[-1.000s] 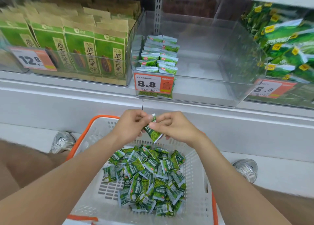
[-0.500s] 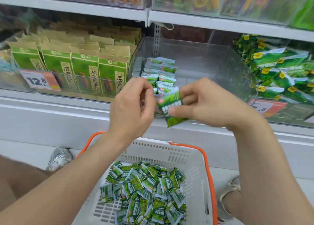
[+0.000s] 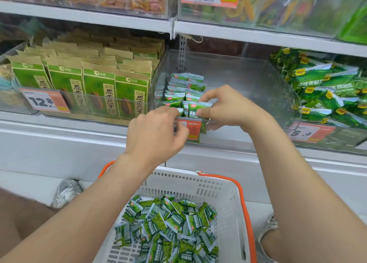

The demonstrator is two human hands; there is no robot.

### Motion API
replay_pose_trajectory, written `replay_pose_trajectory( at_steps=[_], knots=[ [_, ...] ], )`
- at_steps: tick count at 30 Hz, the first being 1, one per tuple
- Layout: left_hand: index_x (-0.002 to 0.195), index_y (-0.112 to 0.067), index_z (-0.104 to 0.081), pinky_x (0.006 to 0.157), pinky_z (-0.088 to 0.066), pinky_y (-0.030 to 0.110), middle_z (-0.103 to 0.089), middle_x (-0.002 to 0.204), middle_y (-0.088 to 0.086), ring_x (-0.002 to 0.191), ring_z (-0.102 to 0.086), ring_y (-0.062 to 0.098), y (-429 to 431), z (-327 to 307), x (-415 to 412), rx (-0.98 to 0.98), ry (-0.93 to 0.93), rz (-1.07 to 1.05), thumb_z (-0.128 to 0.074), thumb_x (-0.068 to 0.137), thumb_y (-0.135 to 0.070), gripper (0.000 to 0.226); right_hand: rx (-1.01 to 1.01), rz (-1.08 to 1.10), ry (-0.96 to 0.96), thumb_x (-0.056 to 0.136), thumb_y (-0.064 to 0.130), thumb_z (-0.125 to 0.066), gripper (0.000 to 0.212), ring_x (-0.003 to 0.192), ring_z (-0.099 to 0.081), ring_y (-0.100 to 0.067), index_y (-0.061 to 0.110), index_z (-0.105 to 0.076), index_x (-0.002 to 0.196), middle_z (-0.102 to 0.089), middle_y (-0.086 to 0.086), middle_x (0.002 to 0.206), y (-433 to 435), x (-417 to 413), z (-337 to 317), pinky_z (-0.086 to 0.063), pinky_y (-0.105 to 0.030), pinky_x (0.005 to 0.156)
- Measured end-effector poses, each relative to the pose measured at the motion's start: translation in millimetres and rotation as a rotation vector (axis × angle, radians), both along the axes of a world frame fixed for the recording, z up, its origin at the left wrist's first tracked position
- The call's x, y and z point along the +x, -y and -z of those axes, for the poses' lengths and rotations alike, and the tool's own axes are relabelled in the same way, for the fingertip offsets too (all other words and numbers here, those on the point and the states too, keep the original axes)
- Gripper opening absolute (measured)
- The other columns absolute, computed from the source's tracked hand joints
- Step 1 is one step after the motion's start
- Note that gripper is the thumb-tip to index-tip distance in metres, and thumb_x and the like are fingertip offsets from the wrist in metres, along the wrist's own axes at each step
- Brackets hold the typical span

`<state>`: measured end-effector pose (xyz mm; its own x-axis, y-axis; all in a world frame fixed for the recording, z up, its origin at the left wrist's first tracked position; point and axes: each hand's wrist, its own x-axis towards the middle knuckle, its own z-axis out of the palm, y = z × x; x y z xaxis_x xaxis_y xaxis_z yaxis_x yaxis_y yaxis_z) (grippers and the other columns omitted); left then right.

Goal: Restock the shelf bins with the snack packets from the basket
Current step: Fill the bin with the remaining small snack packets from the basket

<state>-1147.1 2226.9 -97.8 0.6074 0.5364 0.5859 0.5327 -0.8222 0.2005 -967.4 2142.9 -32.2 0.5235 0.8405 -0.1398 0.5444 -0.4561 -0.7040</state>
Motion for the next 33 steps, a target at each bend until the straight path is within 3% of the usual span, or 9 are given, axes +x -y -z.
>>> replay_pose_trajectory(
  at_steps=[4,7,10,15,21,25,27,29,33],
  knots=[
    [0.101,-0.021,-0.070,0.051,-0.042,0.032,-0.065,0.119,-0.006,0.060,-0.063,0.040,-3.1,6.2,-1.7,0.017,0.006,0.034,-0.052,0.089,-0.040,0.029,-0.203,-0.023,-0.069,0.091,0.009,-0.072,0.021,0.078,-0.079,-0.027,-0.002,-0.072,0.110,-0.069,-0.029,0.105,-11.2,7.6,-6.6,-0.064,-0.046,0.085],
    [0.103,-0.022,-0.069,0.053,-0.037,0.031,-0.065,0.111,-0.007,0.064,-0.064,0.039,-3.9,6.5,-1.1,0.017,0.007,0.025,-0.053,0.090,-0.040,0.027,-0.238,-0.008,-0.106,0.086,-0.002,-0.067,0.019,0.082,-0.079,-0.029,-0.009,-0.071,0.103,-0.067,-0.015,0.078,-21.2,6.8,-7.3,-0.064,-0.049,0.086],
    [0.102,-0.022,-0.067,0.053,-0.036,0.031,-0.063,0.105,-0.007,0.067,-0.064,0.038,-4.7,6.7,-1.1,0.007,0.010,0.009,-0.055,0.091,-0.039,0.023,-0.213,-0.007,-0.281,0.082,-0.010,-0.076,0.026,0.085,-0.079,-0.031,-0.013,-0.073,0.108,-0.078,-0.020,0.092,-27.4,1.8,-6.0,-0.064,-0.043,0.083],
    [0.102,-0.021,-0.066,0.054,-0.035,0.031,-0.061,0.104,-0.006,0.066,-0.062,0.037,-4.6,7.9,-1.5,-0.022,0.007,0.019,-0.058,0.092,-0.038,0.022,-0.086,0.065,-0.264,0.073,-0.015,-0.084,0.019,0.080,-0.078,-0.035,-0.005,-0.078,0.088,-0.078,-0.022,0.087,-25.4,5.9,1.9,-0.065,-0.043,0.079],
    [0.103,-0.021,-0.066,0.063,-0.050,0.040,-0.059,0.116,-0.008,0.081,-0.065,0.037,-10.3,4.7,0.5,-0.102,-0.028,0.030,-0.046,0.086,-0.041,0.033,-0.105,0.000,-0.248,0.077,0.032,-0.093,0.036,0.091,-0.078,-0.027,0.007,-0.080,0.098,-0.076,-0.015,0.103,-10.1,14.9,1.0,-0.065,-0.037,0.081],
    [0.113,-0.018,-0.066,0.049,-0.049,0.037,-0.058,0.121,-0.002,0.068,-0.060,0.028,-1.4,6.2,-6.3,0.003,0.149,0.129,-0.055,0.093,-0.035,0.028,0.350,0.063,0.296,0.089,0.026,-0.076,0.007,0.074,-0.071,-0.001,0.021,-0.080,0.086,-0.076,0.009,0.076,7.7,2.9,0.6,-0.059,-0.028,0.083],
    [0.103,-0.014,-0.066,0.041,-0.039,0.031,-0.058,0.107,0.004,0.058,-0.047,0.021,4.6,8.6,-10.8,0.131,0.228,0.172,-0.059,0.095,-0.028,0.017,0.555,0.021,0.246,0.088,0.018,-0.070,0.010,0.065,-0.070,-0.005,0.021,-0.079,0.084,-0.074,0.007,0.068,20.2,-18.5,0.7,-0.059,-0.026,0.070],
    [0.090,-0.015,-0.063,0.041,-0.038,0.033,-0.058,0.086,0.000,0.056,-0.050,0.024,6.5,18.1,-14.2,0.173,0.231,0.220,-0.055,0.096,-0.026,0.015,0.486,-0.117,0.104,0.086,0.011,-0.067,0.013,0.058,-0.071,-0.015,0.017,-0.077,0.081,-0.073,0.000,0.063,33.6,-37.8,0.3,-0.059,-0.030,0.061],
    [0.082,-0.025,-0.058,0.050,-0.046,0.035,-0.062,0.066,-0.005,0.061,-0.064,0.030,6.7,52.1,-17.3,-0.050,-0.082,0.313,-0.048,0.092,-0.036,0.018,-0.115,-0.339,0.085,0.086,0.007,-0.058,0.019,0.060,-0.075,-0.017,0.010,-0.077,0.079,-0.076,-0.003,0.067,41.8,-48.9,27.0,-0.061,-0.029,0.055]
  ],
)
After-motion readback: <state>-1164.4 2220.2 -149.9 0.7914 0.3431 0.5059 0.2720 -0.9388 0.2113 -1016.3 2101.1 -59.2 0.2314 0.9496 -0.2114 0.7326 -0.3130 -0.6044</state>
